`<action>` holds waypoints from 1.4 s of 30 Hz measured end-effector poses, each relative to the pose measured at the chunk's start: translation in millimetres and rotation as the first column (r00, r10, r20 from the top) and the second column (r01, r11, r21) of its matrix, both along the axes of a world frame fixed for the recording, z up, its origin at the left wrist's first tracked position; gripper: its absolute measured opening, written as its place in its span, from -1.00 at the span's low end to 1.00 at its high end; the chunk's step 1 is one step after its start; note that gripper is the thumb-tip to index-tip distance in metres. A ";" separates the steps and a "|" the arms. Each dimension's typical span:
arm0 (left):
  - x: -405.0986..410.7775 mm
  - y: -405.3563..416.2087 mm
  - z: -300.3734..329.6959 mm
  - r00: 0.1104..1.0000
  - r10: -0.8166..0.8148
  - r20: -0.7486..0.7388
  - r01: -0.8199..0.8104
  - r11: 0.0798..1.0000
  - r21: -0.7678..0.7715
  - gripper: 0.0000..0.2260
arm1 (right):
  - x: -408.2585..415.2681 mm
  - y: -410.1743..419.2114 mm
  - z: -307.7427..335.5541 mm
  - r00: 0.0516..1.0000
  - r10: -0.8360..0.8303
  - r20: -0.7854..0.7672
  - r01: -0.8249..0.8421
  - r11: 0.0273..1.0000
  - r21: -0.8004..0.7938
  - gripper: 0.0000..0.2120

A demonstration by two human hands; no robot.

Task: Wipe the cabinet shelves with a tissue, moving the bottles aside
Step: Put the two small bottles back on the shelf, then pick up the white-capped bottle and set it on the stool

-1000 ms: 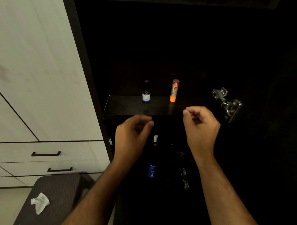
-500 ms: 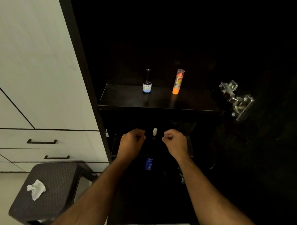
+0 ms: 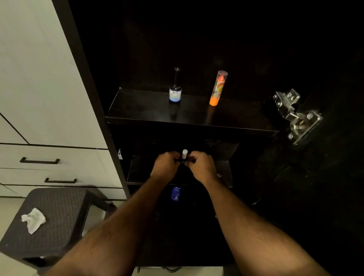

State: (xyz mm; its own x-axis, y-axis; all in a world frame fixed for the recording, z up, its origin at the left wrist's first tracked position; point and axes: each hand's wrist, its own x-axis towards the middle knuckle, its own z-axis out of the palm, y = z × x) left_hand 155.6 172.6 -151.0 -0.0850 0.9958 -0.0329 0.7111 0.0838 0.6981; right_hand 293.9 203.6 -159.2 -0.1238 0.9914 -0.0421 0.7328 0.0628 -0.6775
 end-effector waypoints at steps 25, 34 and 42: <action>-59.2 -171.1 -27.6 0.707 0.314 0.634 -0.210 0.949 -0.235 -0.92 | -39.6 -125.0 -14.8 0.846 -0.015 -0.533 -0.320 0.786 -0.529 -0.84; -134.7 -242.3 -52.2 0.614 0.525 0.589 -0.391 0.851 -0.352 -0.92 | -133.6 -172.0 -37.8 0.852 0.122 -0.509 -0.444 0.685 -0.578 -0.89; -226.2 -269.2 -69.1 0.531 0.667 0.523 -0.534 0.742 -0.405 -0.89 | -244.6 -191.6 -61.4 0.864 0.174 -0.472 -0.463 0.642 -0.611 -0.79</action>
